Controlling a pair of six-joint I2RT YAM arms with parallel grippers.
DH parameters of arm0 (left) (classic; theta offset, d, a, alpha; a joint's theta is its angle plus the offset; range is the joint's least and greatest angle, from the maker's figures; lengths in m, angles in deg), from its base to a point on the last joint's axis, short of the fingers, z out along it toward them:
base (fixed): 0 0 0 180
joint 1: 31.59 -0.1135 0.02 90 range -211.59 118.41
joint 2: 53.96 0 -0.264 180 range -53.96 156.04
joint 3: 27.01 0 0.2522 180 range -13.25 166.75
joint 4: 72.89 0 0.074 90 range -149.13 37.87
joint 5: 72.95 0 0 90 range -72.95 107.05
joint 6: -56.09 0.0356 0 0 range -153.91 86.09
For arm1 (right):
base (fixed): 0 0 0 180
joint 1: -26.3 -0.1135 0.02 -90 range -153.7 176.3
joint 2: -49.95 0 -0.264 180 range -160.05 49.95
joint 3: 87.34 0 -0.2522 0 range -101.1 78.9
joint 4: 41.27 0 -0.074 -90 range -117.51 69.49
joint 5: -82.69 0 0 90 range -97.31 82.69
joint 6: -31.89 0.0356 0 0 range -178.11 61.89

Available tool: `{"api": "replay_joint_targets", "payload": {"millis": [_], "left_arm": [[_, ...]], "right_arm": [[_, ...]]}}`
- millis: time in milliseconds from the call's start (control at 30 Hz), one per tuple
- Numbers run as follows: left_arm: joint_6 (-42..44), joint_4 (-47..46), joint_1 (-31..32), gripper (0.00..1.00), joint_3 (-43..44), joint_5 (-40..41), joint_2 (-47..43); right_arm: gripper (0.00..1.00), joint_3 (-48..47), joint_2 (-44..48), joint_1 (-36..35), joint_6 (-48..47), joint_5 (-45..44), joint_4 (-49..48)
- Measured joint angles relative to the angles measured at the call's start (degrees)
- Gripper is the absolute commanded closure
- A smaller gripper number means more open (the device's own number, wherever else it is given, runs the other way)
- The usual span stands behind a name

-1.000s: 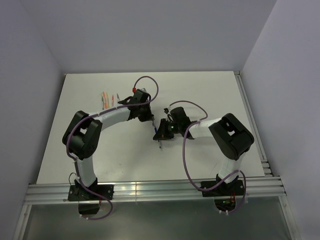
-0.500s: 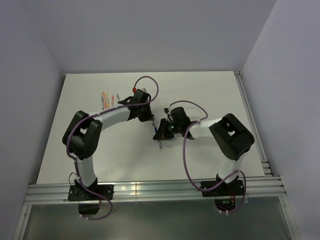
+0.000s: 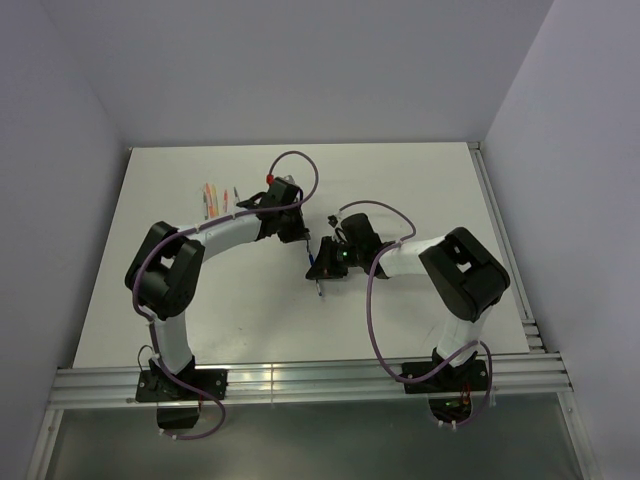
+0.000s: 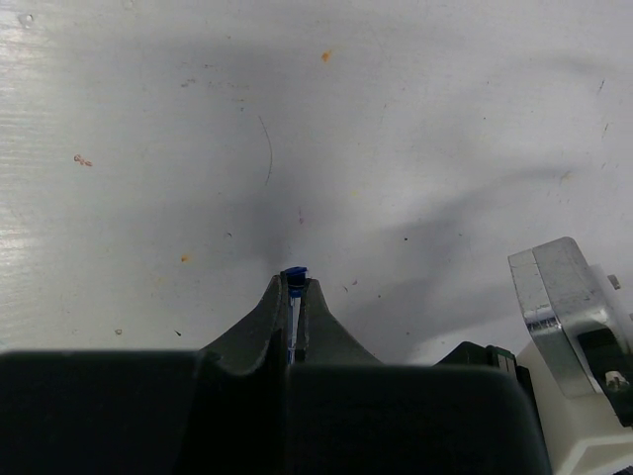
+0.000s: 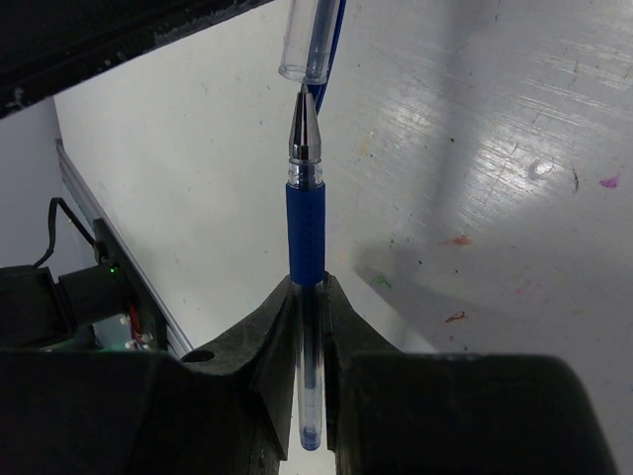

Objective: Insert the pens into the pen caps
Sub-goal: Insert the pen cap onto the pen.

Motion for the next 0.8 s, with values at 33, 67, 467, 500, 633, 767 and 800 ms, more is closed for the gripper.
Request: {"api": "replay_joint_targets", "payload": {"millis": [33, 67, 467, 500, 633, 767, 800], "left_arm": [[0.00, 0.02, 0.00, 1.00, 0.00, 0.00, 0.00], [0.00, 0.02, 0.00, 1.00, 0.00, 0.00, 0.00], [0.00, 0.02, 0.24, 1.00, 0.00, -0.02, -0.04], [0.00, 0.02, 0.35, 1.00, 0.00, -0.02, -0.04], [0.00, 0.04, 0.70, 1.00, 0.00, -0.02, -0.07], [-0.04, 0.11, 0.92, 1.00, -0.26, 0.00, -0.48], [-0.07, 0.15, 0.96, 1.00, -0.46, 0.00, -0.74]], "right_arm": [[1.00, 0.00, 0.04, 0.00, 0.00, 0.00, 0.02], [1.00, 0.00, 0.04, 0.00, 0.00, 0.00, 0.00], [1.00, 0.00, 0.07, 0.00, 0.00, -0.22, 0.04], [1.00, 0.00, 0.07, 0.00, 0.00, -0.22, 0.04], [1.00, 0.00, 0.09, 0.04, 0.00, -0.24, 0.04], [1.00, 0.00, 0.28, 0.59, 0.02, -0.42, 0.04], [1.00, 0.00, 0.39, 0.81, 0.09, -0.48, 0.04]]}}
